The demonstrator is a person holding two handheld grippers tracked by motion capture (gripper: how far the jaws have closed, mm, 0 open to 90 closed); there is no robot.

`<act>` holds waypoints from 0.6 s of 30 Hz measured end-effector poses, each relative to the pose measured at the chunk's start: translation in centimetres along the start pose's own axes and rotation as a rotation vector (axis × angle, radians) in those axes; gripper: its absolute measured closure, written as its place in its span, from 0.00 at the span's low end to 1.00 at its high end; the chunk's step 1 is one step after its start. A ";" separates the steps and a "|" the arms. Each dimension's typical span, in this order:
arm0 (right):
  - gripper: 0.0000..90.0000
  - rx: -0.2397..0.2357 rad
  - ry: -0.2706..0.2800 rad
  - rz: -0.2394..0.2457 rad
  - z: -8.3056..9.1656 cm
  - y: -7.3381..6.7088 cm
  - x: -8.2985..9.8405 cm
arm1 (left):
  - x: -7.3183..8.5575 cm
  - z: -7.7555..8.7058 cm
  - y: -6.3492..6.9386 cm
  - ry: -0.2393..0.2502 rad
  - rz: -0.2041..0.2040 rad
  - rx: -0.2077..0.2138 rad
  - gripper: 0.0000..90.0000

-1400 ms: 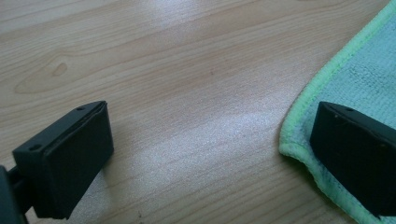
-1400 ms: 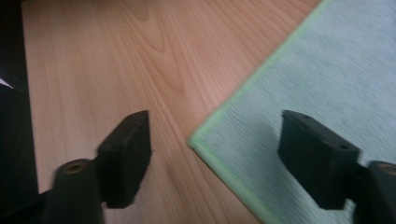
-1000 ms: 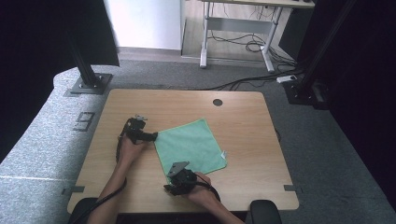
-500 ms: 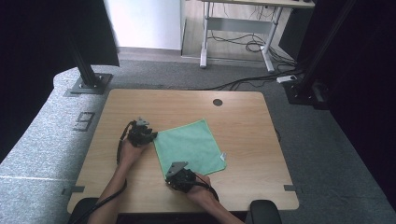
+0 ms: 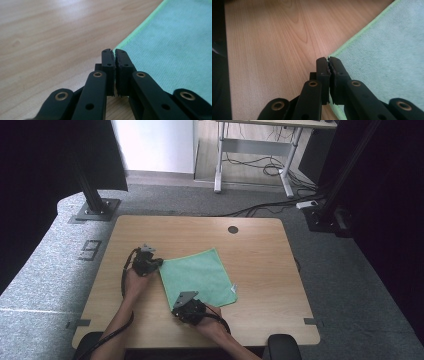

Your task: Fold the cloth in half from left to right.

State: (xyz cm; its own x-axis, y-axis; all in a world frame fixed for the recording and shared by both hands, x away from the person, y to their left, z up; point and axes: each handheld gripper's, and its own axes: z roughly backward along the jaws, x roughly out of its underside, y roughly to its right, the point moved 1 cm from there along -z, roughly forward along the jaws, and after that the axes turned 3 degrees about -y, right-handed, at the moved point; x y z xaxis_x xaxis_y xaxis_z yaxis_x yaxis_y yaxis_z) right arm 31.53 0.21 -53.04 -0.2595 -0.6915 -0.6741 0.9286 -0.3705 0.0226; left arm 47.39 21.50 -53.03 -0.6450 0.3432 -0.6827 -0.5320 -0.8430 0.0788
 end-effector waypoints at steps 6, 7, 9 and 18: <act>0.95 0.012 0.038 -0.031 1.7 1.0 0.2 | -1.7 0.3 0.8 0.028 -0.015 0.005 0.96; 0.95 0.017 0.040 -0.035 2.0 1.2 0.3 | -2.0 0.3 0.9 0.029 -0.022 0.004 0.96; 0.95 0.029 0.045 -0.051 2.6 1.5 0.6 | -2.6 0.2 1.4 0.032 -0.036 0.003 0.96; 0.95 0.075 0.054 -0.103 4.9 3.5 2.9 | -4.4 -1.5 3.4 0.040 -0.071 0.011 0.96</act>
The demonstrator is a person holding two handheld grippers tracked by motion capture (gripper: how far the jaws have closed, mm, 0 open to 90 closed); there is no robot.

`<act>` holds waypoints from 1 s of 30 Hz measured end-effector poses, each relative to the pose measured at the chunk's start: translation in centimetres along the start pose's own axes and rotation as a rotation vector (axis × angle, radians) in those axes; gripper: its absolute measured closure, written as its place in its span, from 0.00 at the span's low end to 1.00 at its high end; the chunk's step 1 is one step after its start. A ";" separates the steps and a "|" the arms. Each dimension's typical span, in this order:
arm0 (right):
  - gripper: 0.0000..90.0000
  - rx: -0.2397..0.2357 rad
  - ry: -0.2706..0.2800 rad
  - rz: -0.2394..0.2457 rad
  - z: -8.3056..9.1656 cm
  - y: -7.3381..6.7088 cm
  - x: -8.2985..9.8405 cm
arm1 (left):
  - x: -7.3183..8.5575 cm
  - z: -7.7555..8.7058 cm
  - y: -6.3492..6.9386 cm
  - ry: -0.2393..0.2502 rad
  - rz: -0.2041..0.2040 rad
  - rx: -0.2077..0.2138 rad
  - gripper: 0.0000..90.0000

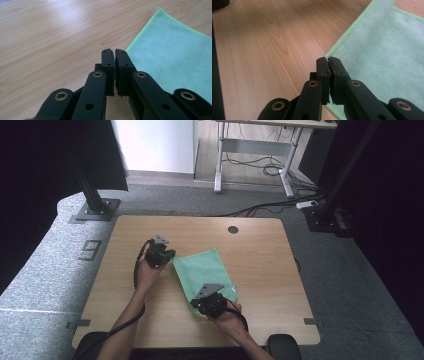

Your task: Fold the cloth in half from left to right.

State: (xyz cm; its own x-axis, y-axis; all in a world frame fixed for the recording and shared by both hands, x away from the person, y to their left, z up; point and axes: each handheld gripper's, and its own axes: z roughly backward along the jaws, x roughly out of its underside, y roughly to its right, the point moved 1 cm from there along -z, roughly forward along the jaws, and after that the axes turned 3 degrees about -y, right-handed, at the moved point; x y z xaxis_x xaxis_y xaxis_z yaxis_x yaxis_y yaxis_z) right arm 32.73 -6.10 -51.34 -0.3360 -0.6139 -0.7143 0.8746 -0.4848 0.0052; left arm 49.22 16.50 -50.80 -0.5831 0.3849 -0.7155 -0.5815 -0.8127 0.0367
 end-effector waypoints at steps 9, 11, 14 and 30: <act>0.96 0.019 0.006 -0.009 1.5 1.2 1.3 | -1.7 -1.7 2.2 -0.007 -0.053 0.002 0.96; 0.96 0.026 0.006 -0.010 1.9 1.3 1.5 | -2.0 -2.0 2.6 -0.006 -0.061 0.005 0.96; 0.96 0.042 0.008 -0.017 2.5 1.7 1.9 | -2.5 -2.6 3.2 -0.011 -0.072 0.005 0.96; 0.95 0.101 0.034 -0.098 5.5 4.6 3.8 | -5.2 -4.5 5.6 -0.005 -0.107 0.020 0.95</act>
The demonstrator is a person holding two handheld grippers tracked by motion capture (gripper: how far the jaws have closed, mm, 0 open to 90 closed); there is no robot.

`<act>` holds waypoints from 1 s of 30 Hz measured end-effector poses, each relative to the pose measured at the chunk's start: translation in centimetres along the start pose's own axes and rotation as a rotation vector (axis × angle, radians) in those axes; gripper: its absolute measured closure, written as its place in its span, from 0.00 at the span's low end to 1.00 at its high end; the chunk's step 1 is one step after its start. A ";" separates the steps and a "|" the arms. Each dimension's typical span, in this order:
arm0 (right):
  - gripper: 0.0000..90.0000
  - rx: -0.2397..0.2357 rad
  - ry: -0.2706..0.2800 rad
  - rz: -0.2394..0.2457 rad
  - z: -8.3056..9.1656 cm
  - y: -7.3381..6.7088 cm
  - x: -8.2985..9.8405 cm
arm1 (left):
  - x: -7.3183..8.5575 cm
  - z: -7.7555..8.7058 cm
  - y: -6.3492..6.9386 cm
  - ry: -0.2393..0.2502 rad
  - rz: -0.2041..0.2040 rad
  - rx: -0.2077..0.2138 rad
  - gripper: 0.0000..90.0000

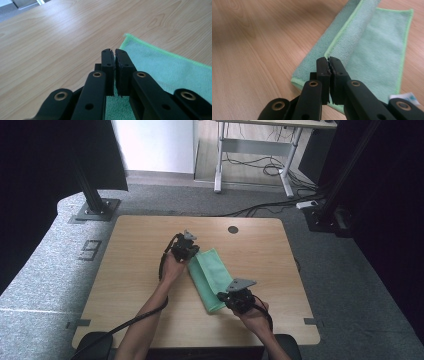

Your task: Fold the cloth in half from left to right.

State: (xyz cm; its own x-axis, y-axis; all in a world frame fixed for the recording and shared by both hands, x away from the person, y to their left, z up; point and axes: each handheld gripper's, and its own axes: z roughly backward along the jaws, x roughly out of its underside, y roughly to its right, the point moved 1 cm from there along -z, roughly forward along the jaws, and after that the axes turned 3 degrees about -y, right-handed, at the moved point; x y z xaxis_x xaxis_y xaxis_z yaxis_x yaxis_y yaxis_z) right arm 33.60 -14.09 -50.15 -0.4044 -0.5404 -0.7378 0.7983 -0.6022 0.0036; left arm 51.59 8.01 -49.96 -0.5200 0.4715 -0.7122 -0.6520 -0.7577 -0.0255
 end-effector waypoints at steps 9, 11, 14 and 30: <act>0.95 0.033 0.013 -0.046 1.2 2.0 0.8 | -1.2 -1.0 0.7 -0.008 -0.012 0.002 0.95; 0.95 0.038 0.004 -0.060 1.0 2.4 1.1 | -1.3 -1.5 0.8 -0.013 -0.016 0.001 0.95; 0.95 0.041 -0.009 -0.068 0.7 2.8 1.6 | -1.3 -2.2 1.0 -0.026 -0.017 0.004 0.95; 0.92 0.072 -0.067 -0.091 -0.1 4.0 2.9 | -1.5 -4.1 1.7 -0.031 -0.001 0.015 0.70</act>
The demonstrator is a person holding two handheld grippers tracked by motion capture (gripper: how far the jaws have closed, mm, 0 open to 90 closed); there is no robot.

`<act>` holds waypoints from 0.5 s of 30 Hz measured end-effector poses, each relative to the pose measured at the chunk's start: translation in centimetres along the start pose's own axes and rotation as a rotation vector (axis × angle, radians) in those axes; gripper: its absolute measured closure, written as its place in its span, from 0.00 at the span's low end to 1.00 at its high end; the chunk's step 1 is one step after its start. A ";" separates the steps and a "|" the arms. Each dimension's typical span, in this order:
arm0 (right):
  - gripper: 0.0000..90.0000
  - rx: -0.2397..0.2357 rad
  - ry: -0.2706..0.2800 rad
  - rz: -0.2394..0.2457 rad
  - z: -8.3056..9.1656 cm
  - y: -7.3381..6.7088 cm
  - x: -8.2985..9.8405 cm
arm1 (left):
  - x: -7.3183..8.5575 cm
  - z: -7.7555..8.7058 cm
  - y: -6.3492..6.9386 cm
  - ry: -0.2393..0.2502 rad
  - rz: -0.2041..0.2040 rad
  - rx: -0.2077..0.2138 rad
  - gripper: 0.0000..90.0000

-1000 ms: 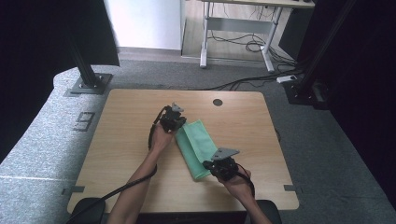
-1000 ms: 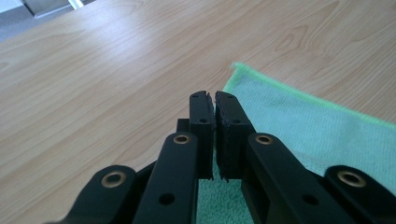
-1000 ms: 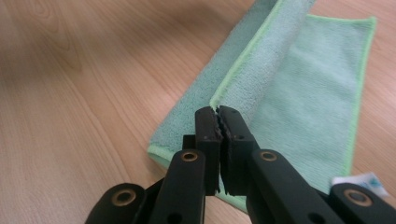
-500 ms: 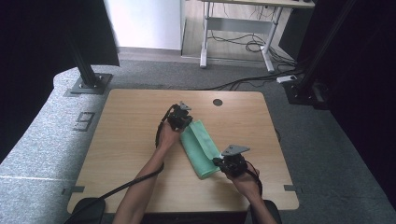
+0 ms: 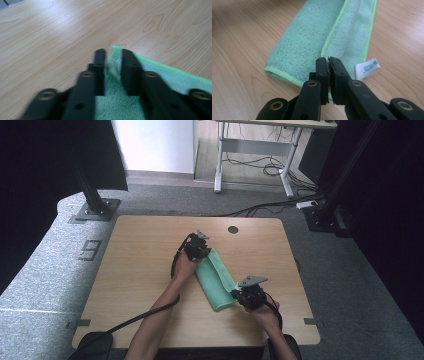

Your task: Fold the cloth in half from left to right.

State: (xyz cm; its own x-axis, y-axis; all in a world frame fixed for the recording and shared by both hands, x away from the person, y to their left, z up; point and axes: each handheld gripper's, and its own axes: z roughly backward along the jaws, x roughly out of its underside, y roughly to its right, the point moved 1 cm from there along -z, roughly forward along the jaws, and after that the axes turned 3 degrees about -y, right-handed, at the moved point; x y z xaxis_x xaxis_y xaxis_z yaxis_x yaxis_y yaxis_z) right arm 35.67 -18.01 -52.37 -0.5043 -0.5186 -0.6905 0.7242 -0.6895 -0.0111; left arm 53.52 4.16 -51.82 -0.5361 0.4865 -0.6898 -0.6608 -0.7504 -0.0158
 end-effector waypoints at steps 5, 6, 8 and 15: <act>0.69 0.047 0.028 -0.021 0.5 0.7 0.1 | -0.4 1.0 0.2 0.047 0.003 0.024 0.47; 0.66 0.054 0.035 -0.028 0.6 1.0 0.1 | -0.5 1.2 0.2 0.052 -0.002 0.019 0.45; 0.61 0.079 0.050 -0.040 1.0 1.4 0.1 | -0.6 1.6 0.2 0.057 -0.005 0.032 0.41; 0.53 0.114 0.047 -0.044 0.4 2.7 -0.1 | 0.4 2.3 -0.1 0.047 -0.008 0.026 0.36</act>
State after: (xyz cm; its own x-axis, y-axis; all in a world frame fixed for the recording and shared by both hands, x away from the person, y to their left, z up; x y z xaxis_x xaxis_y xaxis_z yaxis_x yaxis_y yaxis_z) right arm 37.51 -20.03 -52.07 -0.5098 -0.4640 -0.7245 0.6422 -0.7656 0.0385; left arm 52.10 5.47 -50.42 -0.5061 0.4705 -0.7229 -0.6786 -0.7345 -0.0030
